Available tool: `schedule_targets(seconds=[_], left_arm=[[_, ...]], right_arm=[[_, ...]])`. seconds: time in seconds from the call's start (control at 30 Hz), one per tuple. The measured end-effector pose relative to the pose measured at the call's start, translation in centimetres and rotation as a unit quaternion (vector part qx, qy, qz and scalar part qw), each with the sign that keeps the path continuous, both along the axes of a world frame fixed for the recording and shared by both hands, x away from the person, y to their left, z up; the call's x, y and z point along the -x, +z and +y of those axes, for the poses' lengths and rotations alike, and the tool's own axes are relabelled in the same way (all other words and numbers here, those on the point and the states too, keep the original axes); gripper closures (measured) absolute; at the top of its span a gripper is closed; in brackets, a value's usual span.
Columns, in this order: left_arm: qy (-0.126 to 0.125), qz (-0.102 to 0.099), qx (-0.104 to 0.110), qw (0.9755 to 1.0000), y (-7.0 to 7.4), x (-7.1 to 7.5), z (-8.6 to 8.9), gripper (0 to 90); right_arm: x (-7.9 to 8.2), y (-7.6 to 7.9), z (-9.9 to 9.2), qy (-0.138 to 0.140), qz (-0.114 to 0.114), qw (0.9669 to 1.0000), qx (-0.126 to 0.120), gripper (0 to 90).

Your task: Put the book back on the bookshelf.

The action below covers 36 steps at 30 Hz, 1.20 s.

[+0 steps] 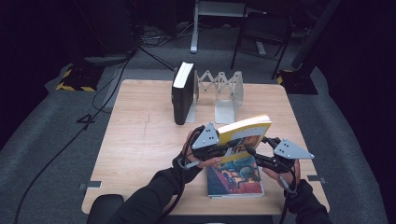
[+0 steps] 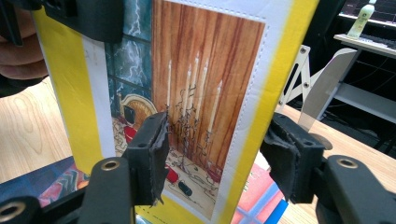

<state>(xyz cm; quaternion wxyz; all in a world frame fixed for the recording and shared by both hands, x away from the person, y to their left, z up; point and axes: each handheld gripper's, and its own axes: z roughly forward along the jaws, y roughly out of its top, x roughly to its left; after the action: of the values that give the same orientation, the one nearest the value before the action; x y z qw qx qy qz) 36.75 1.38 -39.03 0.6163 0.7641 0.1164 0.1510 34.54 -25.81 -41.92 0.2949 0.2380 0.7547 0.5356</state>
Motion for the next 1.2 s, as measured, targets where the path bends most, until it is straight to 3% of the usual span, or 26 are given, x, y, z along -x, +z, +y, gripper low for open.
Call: schedule_targets(seconds=[0.33, 0.47, 0.7, 0.9, 0.97, 1.2], left_arm=[[0.009, -0.001, -0.005, 0.9999, 0.3, 0.1, -0.3, 73.4], [0.013, -0.004, -0.012, 0.9998, 0.4, 0.1, -0.2, 73.8], [0.018, -0.004, -0.019, 0.9997, 0.6, 0.1, 0.4, 73.8], [0.025, -0.003, -0.024, 0.9994, 0.7, 0.2, 1.4, 73.8], [0.025, -0.002, -0.024, 0.9994, 0.7, 0.3, 1.5, 73.8], [0.03, -0.002, -0.026, 0.9992, 0.7, 0.5, 2.3, 73.8]], right_arm=[[-0.1, 0.0, 0.1, 0.0, 0.003, 1.0, 0.005, 39.4], [0.1, -0.2, -0.3, 0.003, 0.018, 0.9997, 0.016, 38.4], [0.6, -1.4, -2.6, -0.008, 0.054, 0.9973, 0.049, 35.4], [1.0, -3.1, -5.3, -0.04, 0.111, 0.9892, 0.086, 29.9], [1.2, -3.4, -5.5, -0.041, 0.116, 0.988, 0.094, 28.6], [1.7, -5.9, -6.8, -0.043, 0.166, 0.9774, 0.123, 26.5]])
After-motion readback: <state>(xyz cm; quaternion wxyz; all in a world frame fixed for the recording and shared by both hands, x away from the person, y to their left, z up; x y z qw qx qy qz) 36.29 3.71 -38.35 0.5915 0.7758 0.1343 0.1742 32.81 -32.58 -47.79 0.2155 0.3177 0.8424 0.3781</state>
